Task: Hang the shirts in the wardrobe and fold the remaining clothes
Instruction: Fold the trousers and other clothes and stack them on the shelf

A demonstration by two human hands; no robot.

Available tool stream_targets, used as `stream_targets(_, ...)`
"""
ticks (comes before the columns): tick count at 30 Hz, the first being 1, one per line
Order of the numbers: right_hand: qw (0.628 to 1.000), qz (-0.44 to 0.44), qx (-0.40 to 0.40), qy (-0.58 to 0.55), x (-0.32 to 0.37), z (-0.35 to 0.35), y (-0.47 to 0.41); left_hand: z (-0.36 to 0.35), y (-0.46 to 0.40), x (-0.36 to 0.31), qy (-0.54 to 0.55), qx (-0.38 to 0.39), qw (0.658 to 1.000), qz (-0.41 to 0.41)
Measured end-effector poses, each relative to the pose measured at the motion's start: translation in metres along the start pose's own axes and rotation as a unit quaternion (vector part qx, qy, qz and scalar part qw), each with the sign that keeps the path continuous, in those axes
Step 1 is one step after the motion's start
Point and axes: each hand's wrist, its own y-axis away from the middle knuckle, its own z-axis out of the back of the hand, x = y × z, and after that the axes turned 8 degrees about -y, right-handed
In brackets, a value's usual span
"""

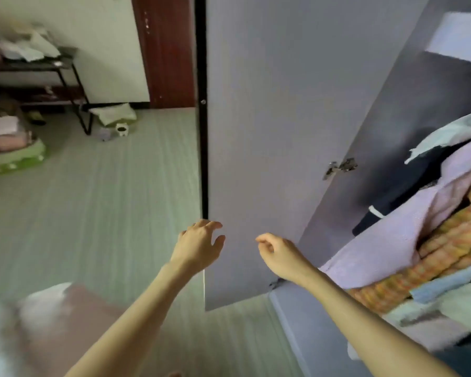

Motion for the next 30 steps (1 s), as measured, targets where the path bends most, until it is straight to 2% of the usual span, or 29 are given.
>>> stream_targets(2, 0.993, 0.017, 0.115, 0.024, 0.024, -0.055, -0.019, 0.001, 0.02, 0.063, -0.007, 0.017, 0.998, 0.065)
stream_targets(5, 0.977, 0.049, 0.203, 0.042, 0.076, -0.128, -0.053, 0.012, 0.042, 0.15, -0.002, 0.006, 0.986, 0.167)
stream_targets(9, 0.964, 0.115, 0.234, 0.055, 0.156, -0.221, -0.109, 0.038, 0.063, 0.263, -0.001, -0.04, 0.961, 0.273)
stream_targets(11, 0.963, 0.117, 0.239, 0.048, 0.181, -0.248, -0.128, 0.048, 0.071, 0.298, 0.008, -0.06, 0.952, 0.301)
stream_targets(12, 0.954, 0.135, 0.263, 0.05, 0.211, -0.288, -0.146, 0.061, 0.086, 0.339, 0.016, -0.082, 0.936, 0.342)
stream_targets(14, 0.953, 0.136, 0.266, 0.043, 0.234, -0.313, -0.16, 0.072, 0.097, 0.366, 0.031, -0.113, 0.92, 0.374)
stream_targets(15, 0.945, 0.148, 0.29, 0.036, 0.26, -0.346, -0.172, 0.083, 0.111, 0.397, 0.034, -0.133, 0.9, 0.414)
stream_targets(22, 0.916, 0.191, 0.354, 0.004, 0.355, -0.452, -0.235, 0.111, 0.129, 0.494, 0.082, -0.223, 0.817, 0.525)
stream_targets(30, 0.863, 0.258, 0.435, 0.005, 0.446, -0.544, -0.349, 0.126, 0.081, 0.594, 0.088, -0.318, 0.719, 0.612)
